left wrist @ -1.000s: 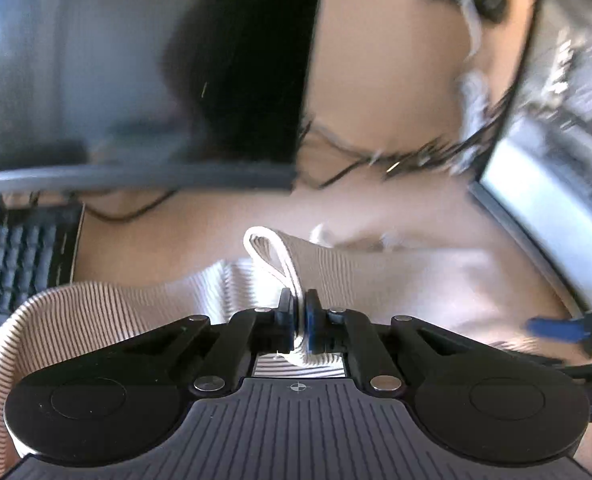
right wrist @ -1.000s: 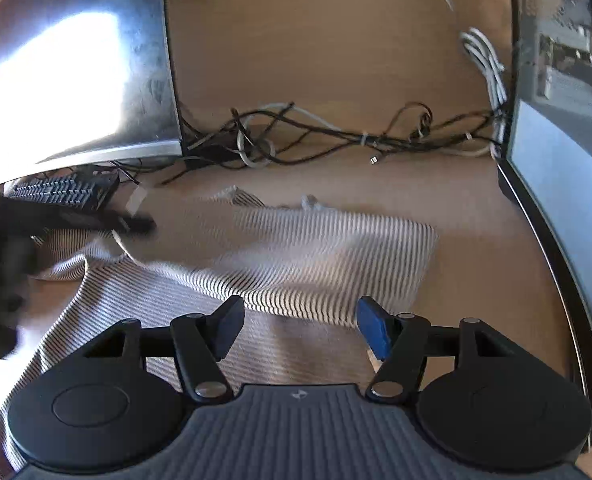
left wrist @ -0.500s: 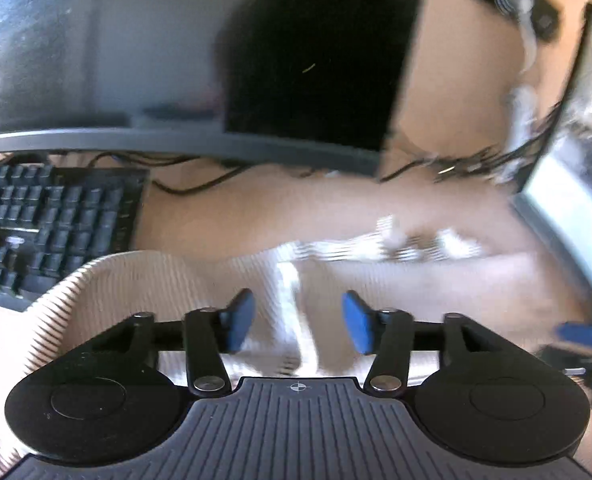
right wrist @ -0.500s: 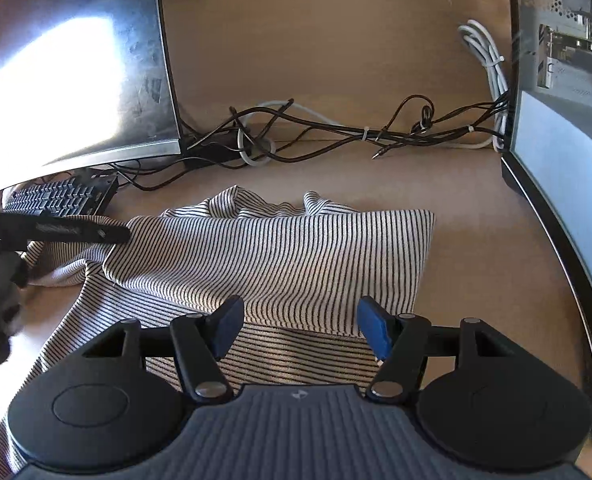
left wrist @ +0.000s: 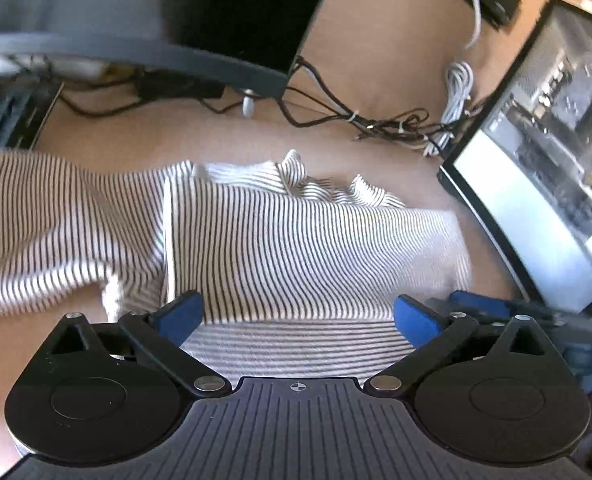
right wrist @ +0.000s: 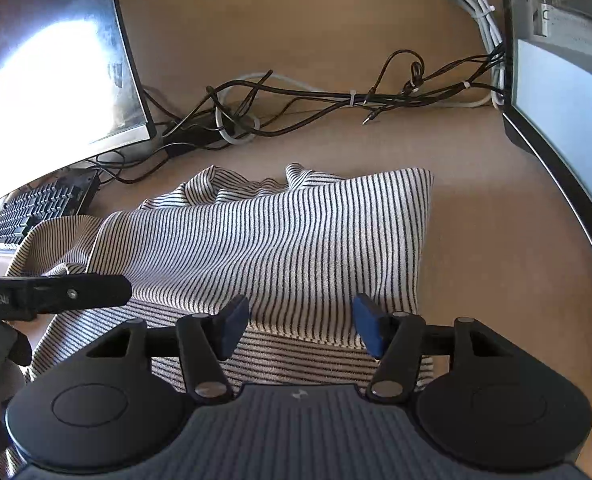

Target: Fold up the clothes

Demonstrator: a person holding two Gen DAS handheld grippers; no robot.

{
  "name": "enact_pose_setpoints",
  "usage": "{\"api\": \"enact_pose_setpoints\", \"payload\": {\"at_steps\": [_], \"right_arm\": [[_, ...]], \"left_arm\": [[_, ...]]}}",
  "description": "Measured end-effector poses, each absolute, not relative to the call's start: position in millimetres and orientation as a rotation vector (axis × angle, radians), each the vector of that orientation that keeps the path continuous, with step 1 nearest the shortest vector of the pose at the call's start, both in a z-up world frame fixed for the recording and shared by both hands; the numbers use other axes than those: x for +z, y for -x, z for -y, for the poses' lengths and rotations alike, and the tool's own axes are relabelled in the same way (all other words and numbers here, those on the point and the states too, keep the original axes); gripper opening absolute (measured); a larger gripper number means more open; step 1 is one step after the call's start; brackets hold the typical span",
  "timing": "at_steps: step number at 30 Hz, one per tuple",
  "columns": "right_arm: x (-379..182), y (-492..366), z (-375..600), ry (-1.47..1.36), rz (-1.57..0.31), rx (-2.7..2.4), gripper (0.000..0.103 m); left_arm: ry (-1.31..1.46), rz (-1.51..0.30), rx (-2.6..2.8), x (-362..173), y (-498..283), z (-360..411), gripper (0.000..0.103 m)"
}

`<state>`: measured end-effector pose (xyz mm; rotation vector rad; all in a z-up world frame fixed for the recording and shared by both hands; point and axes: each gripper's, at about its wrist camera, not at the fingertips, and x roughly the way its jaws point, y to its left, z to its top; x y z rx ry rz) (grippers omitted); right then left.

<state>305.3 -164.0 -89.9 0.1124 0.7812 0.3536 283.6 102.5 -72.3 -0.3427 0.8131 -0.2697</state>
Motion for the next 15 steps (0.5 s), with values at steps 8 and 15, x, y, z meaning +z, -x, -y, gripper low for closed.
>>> {"api": "enact_pose_setpoints", "payload": {"at_steps": [8, 15], "right_arm": [[-91, -310, 158, -0.159, -0.794, 0.387, 0.089], [-91, -315, 153, -0.186, -0.83, 0.409, 0.101]], "left_arm": [[0.361, -0.906, -0.248, -69, -265, -103, 0.103], [0.35, -0.88, -0.115, -49, -248, -128, 0.103]]}}
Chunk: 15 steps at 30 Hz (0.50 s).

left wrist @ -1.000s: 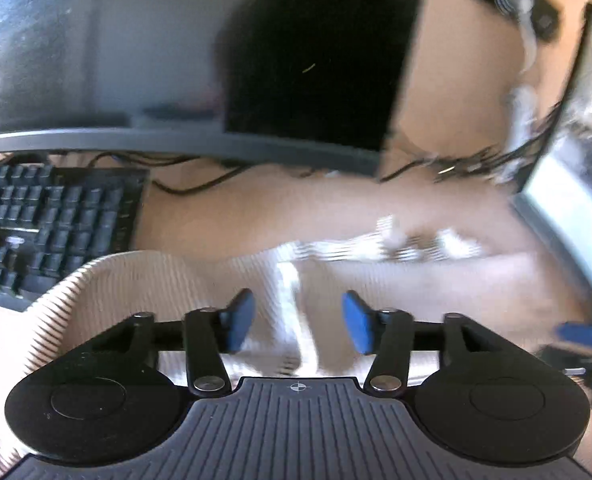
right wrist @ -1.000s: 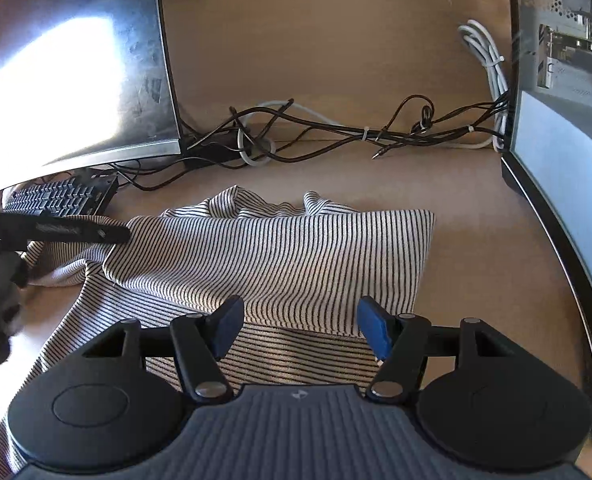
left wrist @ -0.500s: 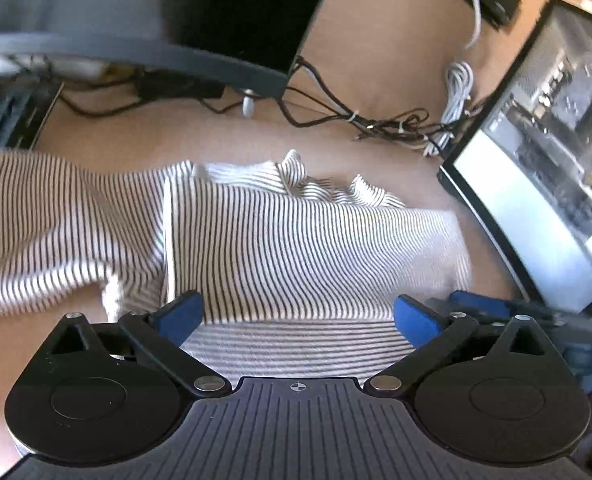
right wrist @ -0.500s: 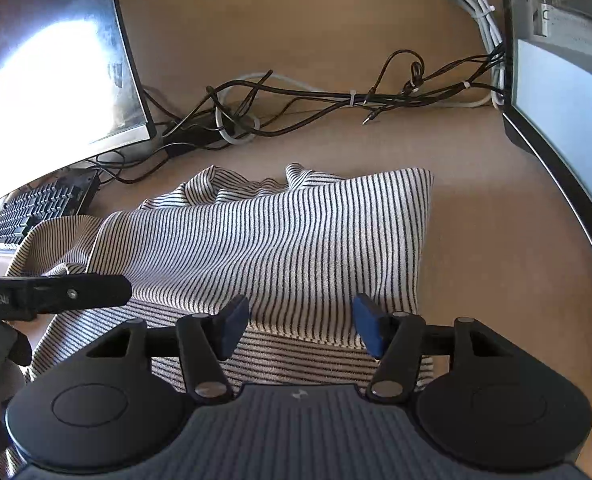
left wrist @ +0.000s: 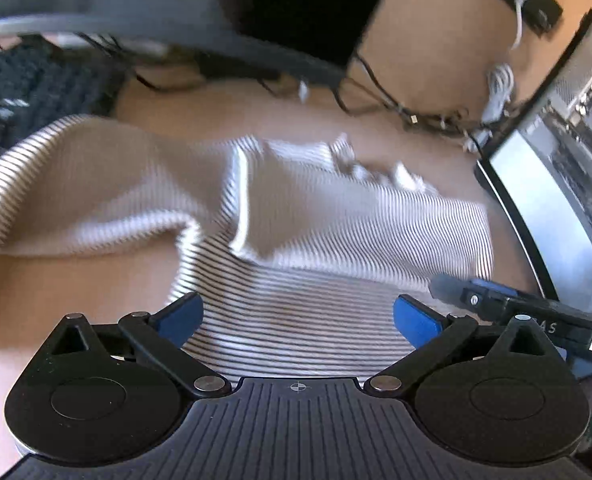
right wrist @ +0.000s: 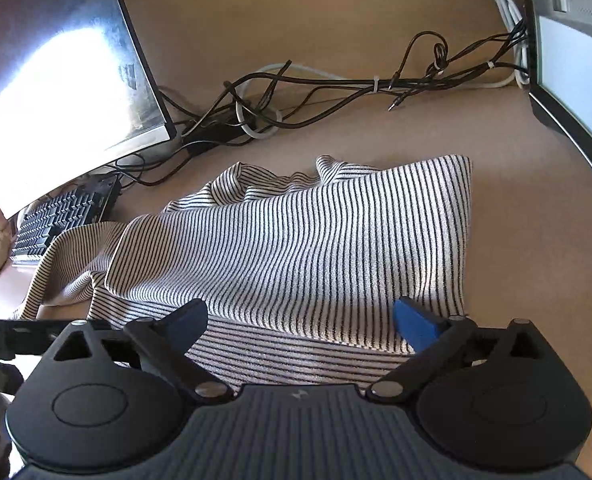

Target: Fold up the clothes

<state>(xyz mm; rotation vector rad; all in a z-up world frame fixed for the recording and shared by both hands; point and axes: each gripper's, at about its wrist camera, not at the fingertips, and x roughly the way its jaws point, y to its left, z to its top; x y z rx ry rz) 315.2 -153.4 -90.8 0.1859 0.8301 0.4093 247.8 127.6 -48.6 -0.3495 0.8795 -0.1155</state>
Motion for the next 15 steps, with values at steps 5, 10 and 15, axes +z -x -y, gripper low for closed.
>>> {"api": "enact_pose_setpoints", "payload": {"at_steps": [5, 10, 15], "right_arm": [[-91, -317, 140, -0.137, -0.845, 0.372, 0.103], [-93, -316, 133, -0.108, -0.841, 0.338, 0.103], [-93, -319, 129, -0.105, -0.857, 0.301, 0.103]], "left_arm": [[0.346, -0.859, -0.06, -40, -240, -146, 0.103], [0.335, -0.814, 0.004, -36, -227, -169, 0.103], [0.256, -0.747, 0.168, -30, -201, -213, 0.103]]}}
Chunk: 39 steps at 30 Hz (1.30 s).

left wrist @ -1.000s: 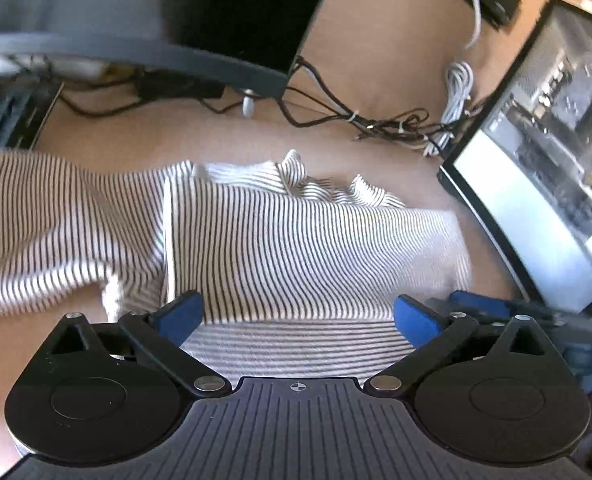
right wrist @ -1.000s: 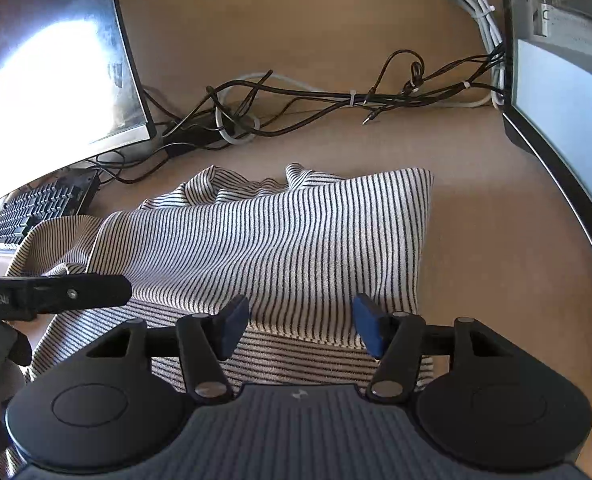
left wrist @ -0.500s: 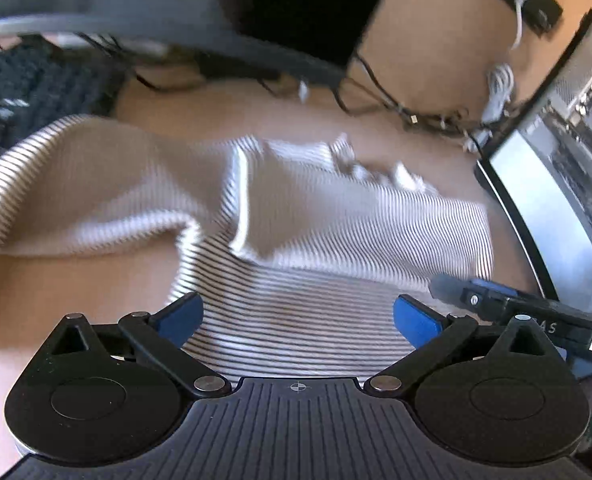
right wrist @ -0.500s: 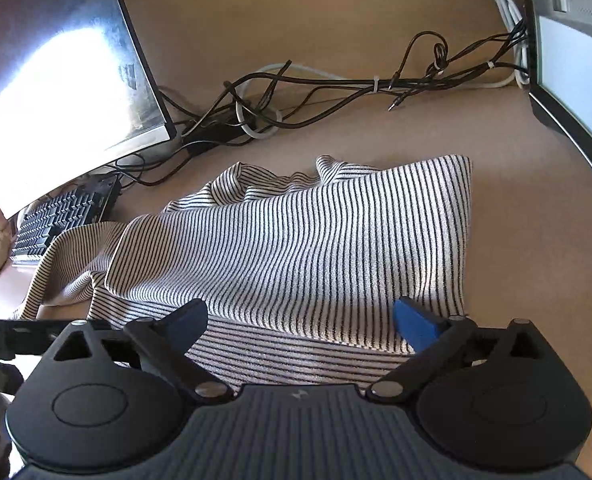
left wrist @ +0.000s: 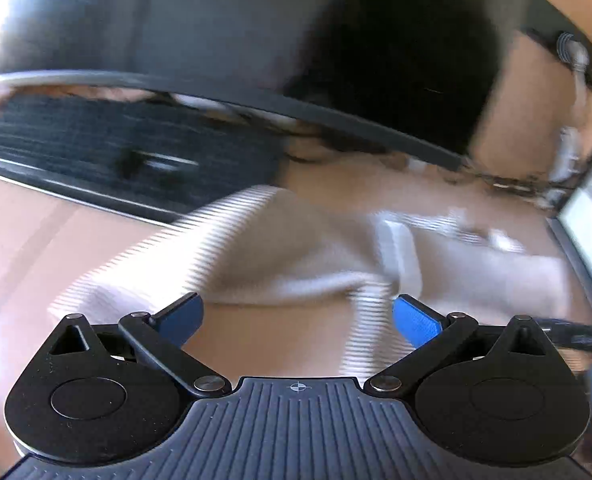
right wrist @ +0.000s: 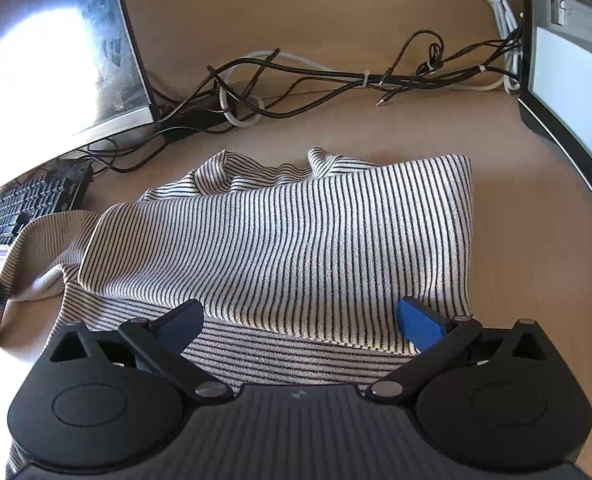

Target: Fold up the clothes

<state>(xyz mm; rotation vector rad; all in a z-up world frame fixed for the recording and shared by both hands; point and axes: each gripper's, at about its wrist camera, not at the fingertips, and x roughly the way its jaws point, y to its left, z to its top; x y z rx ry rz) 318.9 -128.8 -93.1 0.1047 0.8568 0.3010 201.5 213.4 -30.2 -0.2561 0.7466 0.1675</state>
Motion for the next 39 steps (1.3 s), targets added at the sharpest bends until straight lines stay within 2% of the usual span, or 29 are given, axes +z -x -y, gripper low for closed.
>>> {"api": "enact_pose_setpoints", "payload": {"at_steps": [8, 11, 17, 20, 21, 23, 25, 26, 28, 29, 34, 39], "right_arm": [[-100, -311, 99, 0.123, -0.845, 0.256, 0.103], [-94, -308, 98, 0.119, -0.846, 0.235, 0.103], [-58, -270, 89, 0.009, -0.813, 0.312, 0.103], [-47, -252, 83, -0.036, -0.811, 0.34, 0.103], [-45, -247, 81, -0.05, -0.812, 0.348, 0.103], [-41, -241, 78, -0.071, -0.81, 0.366, 0.103], [-38, -237, 78, -0.071, -0.804, 0.381, 0.103], [-37, -236, 79, -0.068, -0.802, 0.385, 0.103], [-34, -234, 85, -0.08, -0.795, 0.386, 0.103], [-32, -234, 88, -0.089, -0.792, 0.386, 0.103], [-14, -218, 112, -0.166, -0.745, 0.442, 0.103], [-17, -206, 123, -0.185, -0.714, 0.515, 0.103]], "left_arm": [[0.072, -0.829, 0.256, -53, -171, -278, 0.103], [0.055, -0.819, 0.197, -53, -158, -282, 0.103], [-0.184, -0.777, 0.045, -64, -147, -253, 0.103], [-0.233, -0.795, 0.045, -75, -158, -246, 0.099], [-0.213, -0.798, 0.057, -75, -163, -247, 0.096], [-0.182, -0.804, 0.094, -73, -173, -250, 0.083], [-0.167, -0.806, 0.112, -73, -180, -254, 0.062], [-0.16, -0.808, 0.116, -73, -183, -256, 0.055], [-0.152, -0.811, 0.119, -71, -189, -258, 0.026], [-0.15, -0.809, 0.122, -68, -191, -259, 0.021], [-0.137, -0.751, 0.166, -36, -193, -252, 0.009], [-0.103, -0.72, 0.145, 2, -198, -229, 0.008]]}}
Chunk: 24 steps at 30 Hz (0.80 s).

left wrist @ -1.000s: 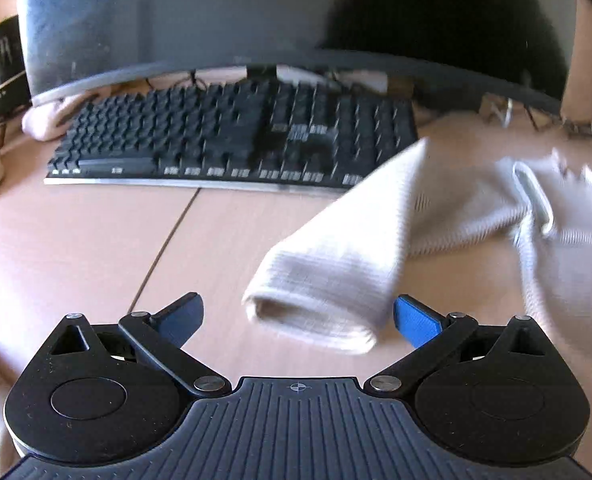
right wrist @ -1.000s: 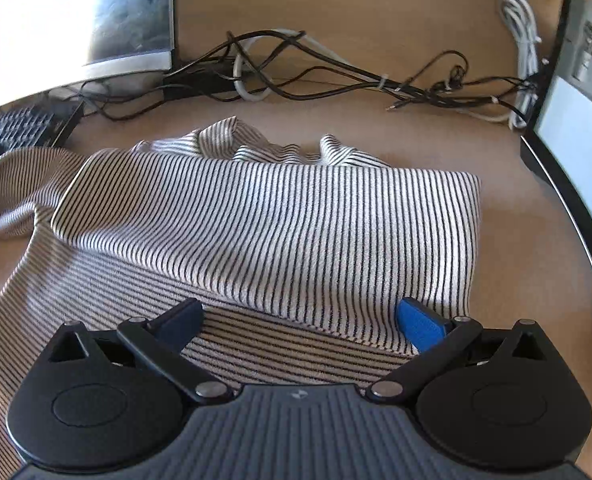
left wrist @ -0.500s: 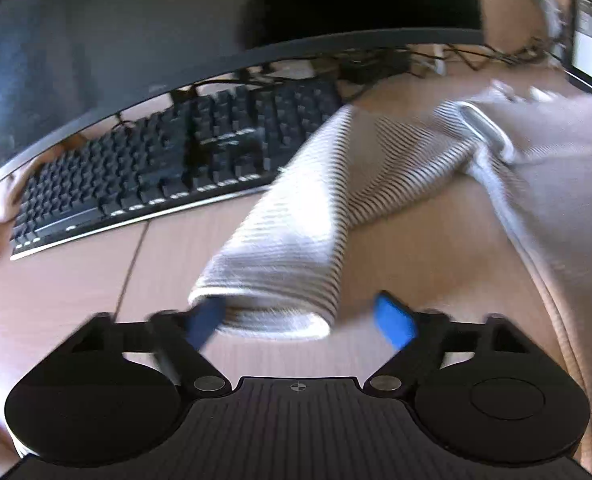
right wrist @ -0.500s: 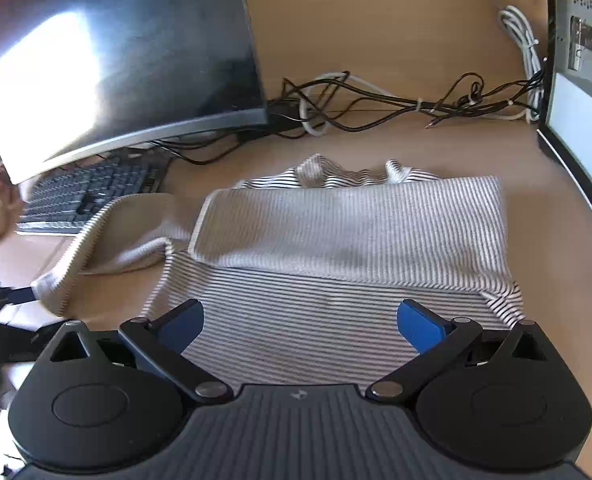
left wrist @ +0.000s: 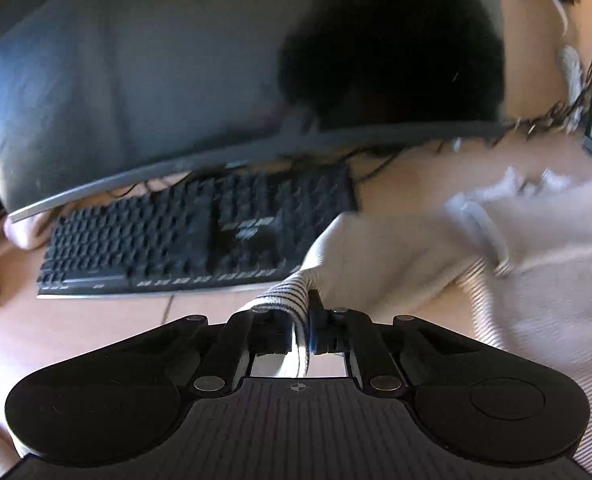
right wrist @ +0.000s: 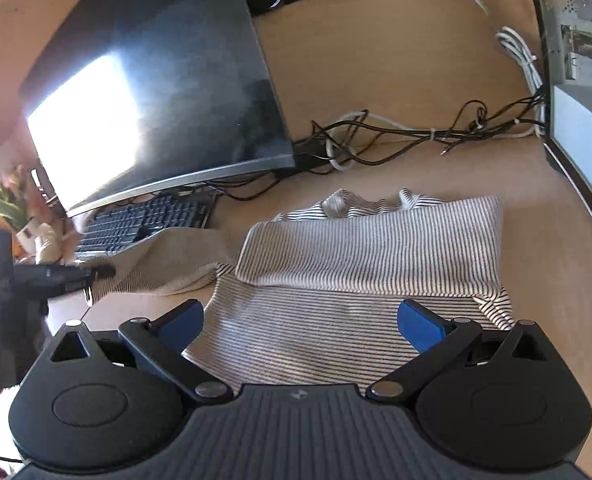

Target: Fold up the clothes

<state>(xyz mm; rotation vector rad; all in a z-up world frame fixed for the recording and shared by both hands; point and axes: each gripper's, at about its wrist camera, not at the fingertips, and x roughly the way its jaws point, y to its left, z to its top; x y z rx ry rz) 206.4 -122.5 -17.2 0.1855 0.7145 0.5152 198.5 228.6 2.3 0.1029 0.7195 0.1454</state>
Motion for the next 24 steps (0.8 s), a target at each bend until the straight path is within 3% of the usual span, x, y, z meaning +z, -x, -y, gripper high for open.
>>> {"api": "enact_pose_setpoints", "payload": {"at_steps": [12, 24], "right_arm": [[-36, -211, 155, -0.26, -0.711, 0.568, 0.103], [-61, -210, 208, -0.373, -0.779, 0.581, 0.103]], "left_arm": [[0.309, -0.681, -0.039, 91, -243, -144, 0.007], [0.275, -0.688, -0.187, 109, -303, -19, 0.007]]}}
